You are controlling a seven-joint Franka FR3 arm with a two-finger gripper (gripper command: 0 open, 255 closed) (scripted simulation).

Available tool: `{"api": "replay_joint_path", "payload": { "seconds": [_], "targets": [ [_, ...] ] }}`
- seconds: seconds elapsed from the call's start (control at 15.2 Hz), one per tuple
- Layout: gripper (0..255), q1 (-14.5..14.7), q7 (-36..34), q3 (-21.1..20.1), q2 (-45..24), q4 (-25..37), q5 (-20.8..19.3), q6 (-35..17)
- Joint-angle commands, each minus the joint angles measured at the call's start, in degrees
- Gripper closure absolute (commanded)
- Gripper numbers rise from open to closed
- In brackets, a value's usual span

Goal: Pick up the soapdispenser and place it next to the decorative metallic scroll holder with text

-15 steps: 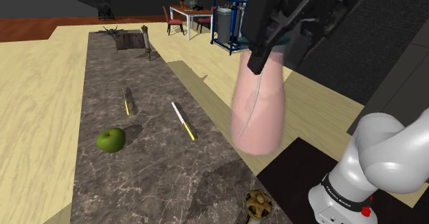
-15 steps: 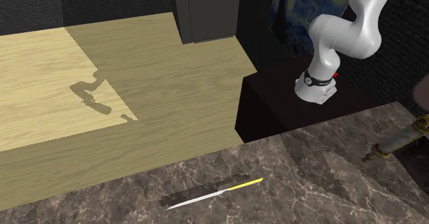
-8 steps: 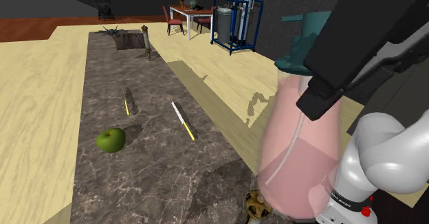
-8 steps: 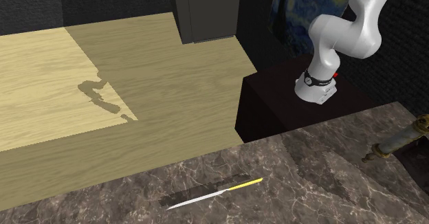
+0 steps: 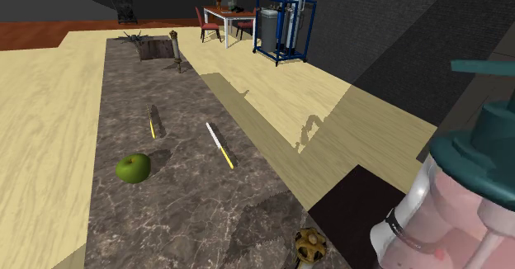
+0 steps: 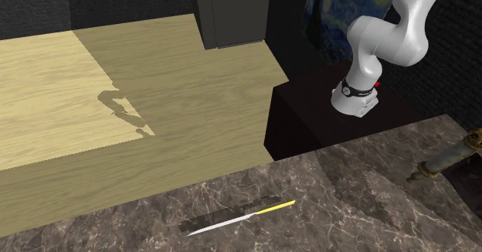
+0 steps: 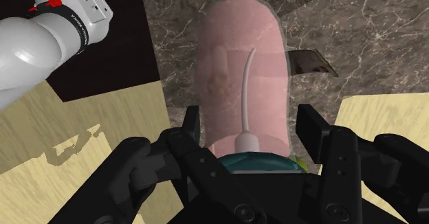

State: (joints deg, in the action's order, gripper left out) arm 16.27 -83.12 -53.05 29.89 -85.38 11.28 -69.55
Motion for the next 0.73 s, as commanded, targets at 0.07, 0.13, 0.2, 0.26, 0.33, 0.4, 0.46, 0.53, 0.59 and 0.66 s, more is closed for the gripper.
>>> {"api": "replay_joint_path", "payload": {
  "seconds": [0.07,0.13,0.2,0.26,0.33,0.4,0.46,0.53,0.59,0.66],
  "targets": [
    [255,-2.45,-5.21,-6.63,-1.69,4.62,0.60,1.77],
    [255,-3.80,-6.93,-9.33,-2.37,6.39,0.71,2.35],
    [255,-5.43,-8.67,-12.31,-3.06,8.29,0.79,2.96],
    [255,-7.46,-10.37,-15.60,-3.68,10.33,0.90,3.61],
    [255,-8.65,-11.07,-17.24,-3.84,11.36,1.08,3.96],
    [255,-7.63,-10.75,-16.09,-3.12,9.76,1.51,3.08],
    [255,-6.61,-10.54,-15.09,-2.53,8.21,1.81,2.21],
    [255,-5.64,-10.36,-14.21,-1.99,6.71,2.08,1.34],
    [255,-4.75,-10.20,-13.41,-1.47,5.26,2.33,0.49],
    [255,-3.94,-10.03,-12.70,-0.93,3.84,2.60,-0.34]
  ]
}}
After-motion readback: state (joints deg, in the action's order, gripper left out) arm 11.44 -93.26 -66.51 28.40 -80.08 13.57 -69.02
